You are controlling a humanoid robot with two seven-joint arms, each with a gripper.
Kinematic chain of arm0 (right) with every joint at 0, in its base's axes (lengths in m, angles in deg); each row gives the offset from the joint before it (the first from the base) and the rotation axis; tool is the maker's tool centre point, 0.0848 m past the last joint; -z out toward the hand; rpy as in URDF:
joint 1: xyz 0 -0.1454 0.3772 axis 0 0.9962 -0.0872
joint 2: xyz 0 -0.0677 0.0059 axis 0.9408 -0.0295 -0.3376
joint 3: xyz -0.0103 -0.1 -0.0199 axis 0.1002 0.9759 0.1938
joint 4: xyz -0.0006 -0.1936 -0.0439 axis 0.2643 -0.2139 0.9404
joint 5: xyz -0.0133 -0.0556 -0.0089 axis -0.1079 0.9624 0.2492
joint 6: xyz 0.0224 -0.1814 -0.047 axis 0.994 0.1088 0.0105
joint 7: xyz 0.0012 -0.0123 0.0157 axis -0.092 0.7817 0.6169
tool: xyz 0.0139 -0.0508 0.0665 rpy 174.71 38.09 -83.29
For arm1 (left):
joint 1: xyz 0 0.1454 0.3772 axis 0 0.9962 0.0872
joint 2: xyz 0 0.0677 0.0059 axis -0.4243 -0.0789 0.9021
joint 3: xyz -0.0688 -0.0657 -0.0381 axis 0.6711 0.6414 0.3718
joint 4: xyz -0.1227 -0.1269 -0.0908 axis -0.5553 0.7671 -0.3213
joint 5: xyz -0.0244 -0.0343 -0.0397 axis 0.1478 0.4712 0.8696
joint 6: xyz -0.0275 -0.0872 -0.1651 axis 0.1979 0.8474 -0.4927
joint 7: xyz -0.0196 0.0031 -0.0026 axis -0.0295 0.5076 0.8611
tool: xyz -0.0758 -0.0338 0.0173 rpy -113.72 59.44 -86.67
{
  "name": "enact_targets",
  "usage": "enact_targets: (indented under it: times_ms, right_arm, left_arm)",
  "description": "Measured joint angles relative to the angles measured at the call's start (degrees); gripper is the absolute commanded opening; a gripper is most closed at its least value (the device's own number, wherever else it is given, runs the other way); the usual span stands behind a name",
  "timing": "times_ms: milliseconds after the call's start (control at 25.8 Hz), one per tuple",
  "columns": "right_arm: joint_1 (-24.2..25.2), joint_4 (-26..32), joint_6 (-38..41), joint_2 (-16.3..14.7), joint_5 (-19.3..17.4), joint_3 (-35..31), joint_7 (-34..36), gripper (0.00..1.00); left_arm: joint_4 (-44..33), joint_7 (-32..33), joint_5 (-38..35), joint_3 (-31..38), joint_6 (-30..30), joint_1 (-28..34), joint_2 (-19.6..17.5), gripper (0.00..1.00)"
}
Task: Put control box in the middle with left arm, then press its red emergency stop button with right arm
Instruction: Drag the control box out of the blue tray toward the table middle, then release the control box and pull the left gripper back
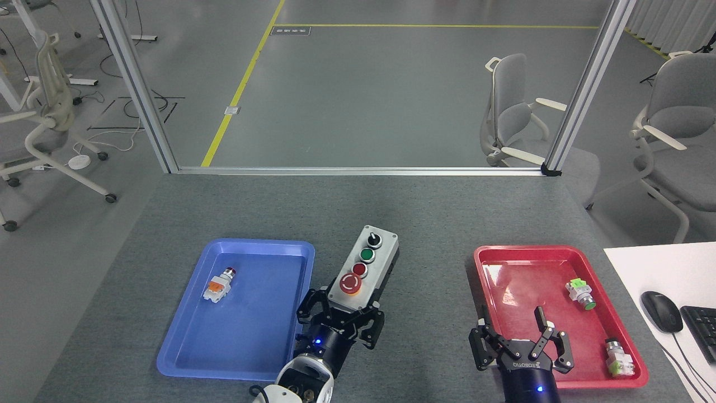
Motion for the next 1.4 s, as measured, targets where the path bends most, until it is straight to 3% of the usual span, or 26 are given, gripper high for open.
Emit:
enact_targets:
  times_ms: [349, 620, 736, 814, 930, 1240, 1395]
  right_arm:
    - [0.7, 0.0, -1.6, -0.3, -0.6, 0.0, 0.0, 0.98]
    - [1.5, 0.0, -1.7, 0.0, -0.6, 0.1, 0.1, 0.98]
    - [1.6, 0.0, -1.7, 0.0, -0.6, 0.2, 0.2, 0.98]
    - [1.6, 0.0, -1.7, 0.1, -0.6, 0.3, 0.3, 0.98]
    - [1.7, -0.1, -1.9, 0.4, -0.6, 0.5, 0.1, 0.98]
    - [1.7, -0.4, -2.7, 0.8, -0.6, 2.2, 0.0, 0.98]
    - [1.7, -0.4, -3.2, 1.0, -0.6, 2.8, 0.0, 0.98]
  left_arm:
    - [13.8, 0.2, -4.6, -9.1, 2.6, -6.0, 2.9, 0.0]
    - [18.9, 1.2, -4.1, -11.9, 3.3, -8.4, 3.0, 0.01]
    - [19.7, 1.4, -4.0, -12.1, 3.1, -8.6, 3.0, 0.29]
    - [19.9, 1.4, -4.0, -12.1, 3.1, -8.6, 3.0, 0.64]
    - [19.8, 1.5, -4.0, -12.2, 3.3, -8.6, 3.0, 0.96]
    - [18.8, 1.3, -4.0, -12.2, 3.3, -8.0, 2.7, 0.98]
    - [14.3, 1.3, -4.0, -12.0, 2.6, -5.9, 1.0, 0.98]
